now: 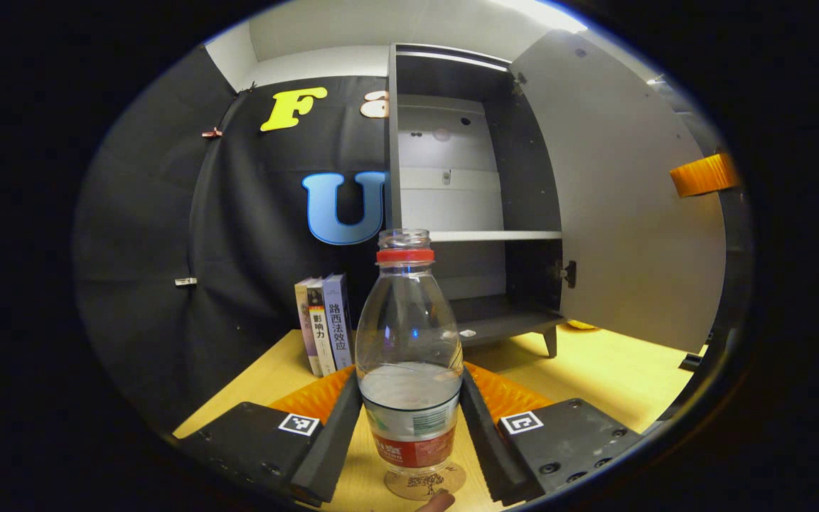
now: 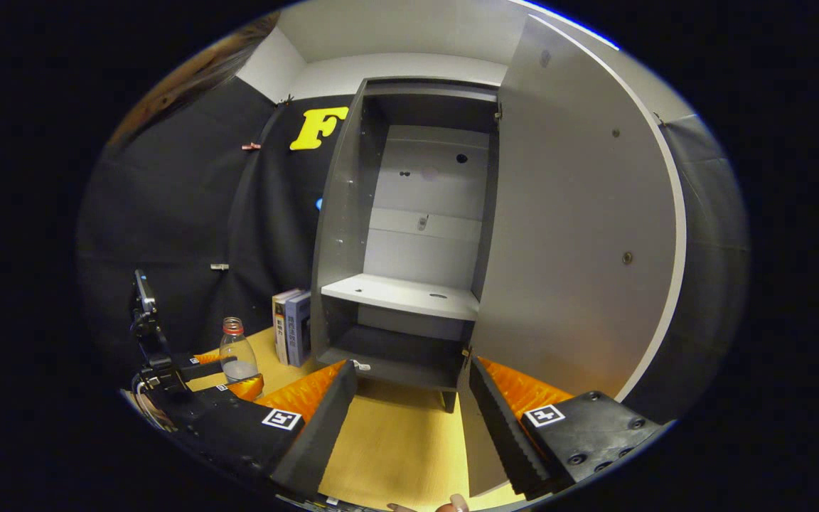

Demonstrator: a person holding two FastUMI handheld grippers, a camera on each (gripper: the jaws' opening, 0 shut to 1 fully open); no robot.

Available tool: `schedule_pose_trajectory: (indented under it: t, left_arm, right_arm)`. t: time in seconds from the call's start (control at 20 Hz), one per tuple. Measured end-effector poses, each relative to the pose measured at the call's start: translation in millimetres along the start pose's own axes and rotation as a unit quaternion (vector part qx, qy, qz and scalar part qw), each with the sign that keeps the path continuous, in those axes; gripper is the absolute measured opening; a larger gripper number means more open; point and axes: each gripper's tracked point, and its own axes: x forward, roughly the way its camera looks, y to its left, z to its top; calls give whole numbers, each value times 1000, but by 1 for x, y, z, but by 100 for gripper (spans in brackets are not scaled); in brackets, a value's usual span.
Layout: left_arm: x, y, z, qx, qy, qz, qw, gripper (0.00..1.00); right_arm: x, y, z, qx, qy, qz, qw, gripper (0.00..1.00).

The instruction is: Open the cabinet door with the right hand, grasp the bottle in the cabinet with the left hand and place it on the coaster, then close the cabinet door with the right hand.

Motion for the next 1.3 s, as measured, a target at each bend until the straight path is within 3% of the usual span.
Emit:
schedule_pose_trajectory:
  t: [0.15, 0.4, 0.55, 0.8, 1.05, 1.3]
  left_arm:
    - [8, -9, -27, -12, 3, -15, 1000, 78]
    - [3, -7, -56, 7, 10, -14, 1000, 77]
    - [0, -1, -71, -26, 20, -10, 999, 78]
    - [-4, -7, -70, -15, 21, -10, 1000, 80]
    - [-5, -9, -80, -1, 43, -5, 999, 90]
    - [-1, -5, -63, -7, 36, -2, 999, 90]
  right_arm:
    - [7, 2, -19, -35, 22, -12, 999, 98]
    - [16, 20, -35, -14, 30, 2, 999, 98]
    - [17, 18, -46, -2, 45, 2, 999, 98]
    - [19, 22, -51, -12, 58, 14, 998, 98]
    - [22, 18, -50, -9, 60, 15, 998, 98]
    - [23, 12, -42, -11, 55, 10, 998, 98]
